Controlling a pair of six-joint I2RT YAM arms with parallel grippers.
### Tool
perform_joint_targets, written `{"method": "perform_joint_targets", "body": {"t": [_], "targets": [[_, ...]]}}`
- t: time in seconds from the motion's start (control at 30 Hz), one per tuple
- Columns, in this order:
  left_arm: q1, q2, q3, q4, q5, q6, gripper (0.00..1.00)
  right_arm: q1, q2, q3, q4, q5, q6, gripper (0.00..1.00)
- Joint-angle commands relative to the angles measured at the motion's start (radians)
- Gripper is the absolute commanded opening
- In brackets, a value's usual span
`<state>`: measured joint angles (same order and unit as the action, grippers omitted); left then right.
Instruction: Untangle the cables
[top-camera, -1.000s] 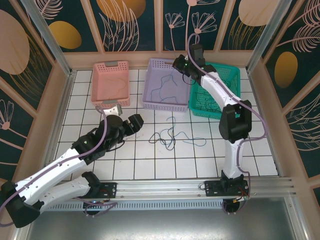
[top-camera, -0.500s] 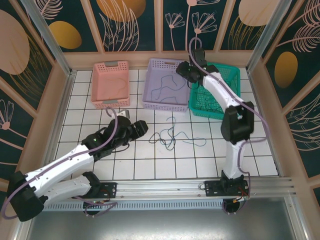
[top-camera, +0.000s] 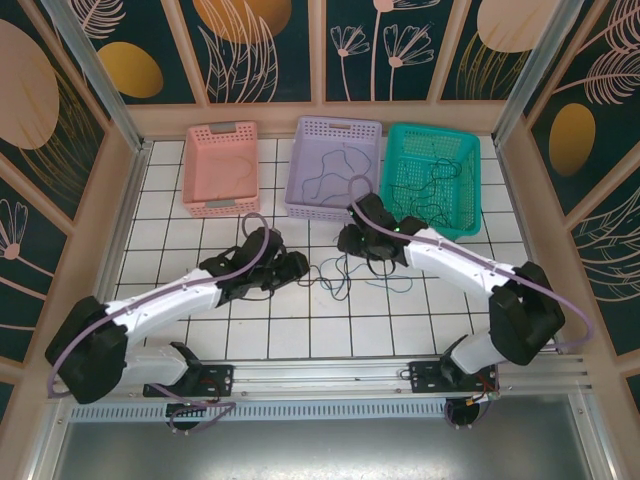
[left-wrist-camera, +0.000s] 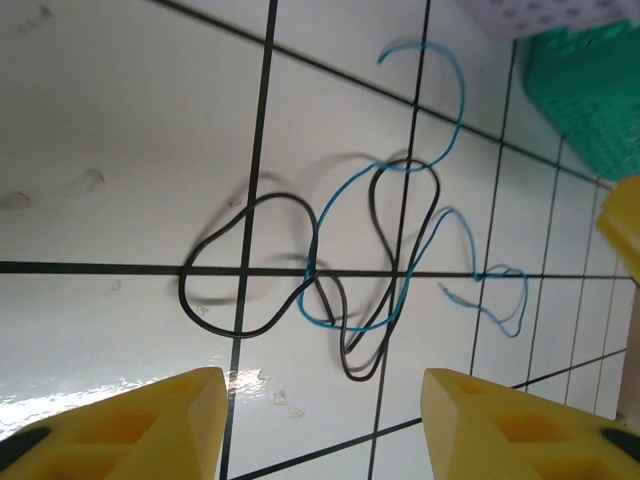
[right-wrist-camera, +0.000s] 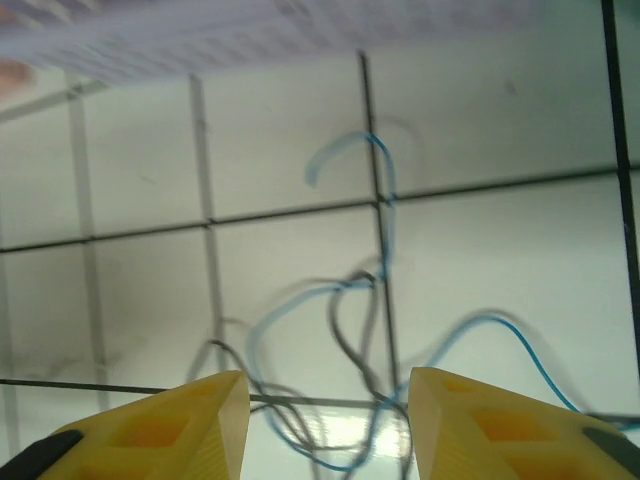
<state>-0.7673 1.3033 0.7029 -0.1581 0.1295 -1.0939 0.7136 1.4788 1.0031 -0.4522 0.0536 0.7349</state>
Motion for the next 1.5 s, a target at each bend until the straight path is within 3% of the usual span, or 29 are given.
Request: {"method": "perform_joint_targets", "body": {"t": [0.0,0.27,0.53,0.7,0.83,0.87,1.03,1.13,1.23,1.47], "targets": [[0.004,0.067,0.002,0.075,0.086,0.007,0.55,-0.003,0.036,-0.027,0.089,0.026,0.070,0.47],[0.003,0.166,0.018,0.102,0.103,0.011,0.57,-0.058,0.196,0.022,0.189,0.017,0.075,0.46],[0.003,0.209,0.024,0.138,0.102,0.009,0.59,-0.066,0.312,0.072,0.212,0.022,0.039,0.38],[0.004,0.256,0.039,0.127,0.109,-0.016,0.58,-0.062,0.339,0.080,0.216,0.024,0.039,0.24],[0.003,0.271,0.097,-0.029,0.053,-0.053,0.59,-0.060,0.319,0.067,0.207,0.049,0.034,0.01],[0.005,0.266,0.101,-0.051,0.041,-0.075,0.60,-0.059,0.311,0.061,0.207,0.052,0.034,0.00],[0.007,0.264,0.095,-0.001,0.109,-0.187,0.64,-0.056,0.261,0.045,0.193,0.058,0.040,0.00],[0.007,0.255,0.141,-0.095,0.029,-0.175,0.70,-0.051,0.218,0.042,0.177,0.067,0.042,0.00],[0.014,0.255,0.113,-0.060,0.035,-0.181,0.65,-0.051,0.169,0.045,0.154,0.071,0.050,0.00],[0.016,0.302,0.054,0.068,0.096,-0.269,0.64,-0.051,0.084,0.044,0.113,0.053,0.066,0.00]]}}
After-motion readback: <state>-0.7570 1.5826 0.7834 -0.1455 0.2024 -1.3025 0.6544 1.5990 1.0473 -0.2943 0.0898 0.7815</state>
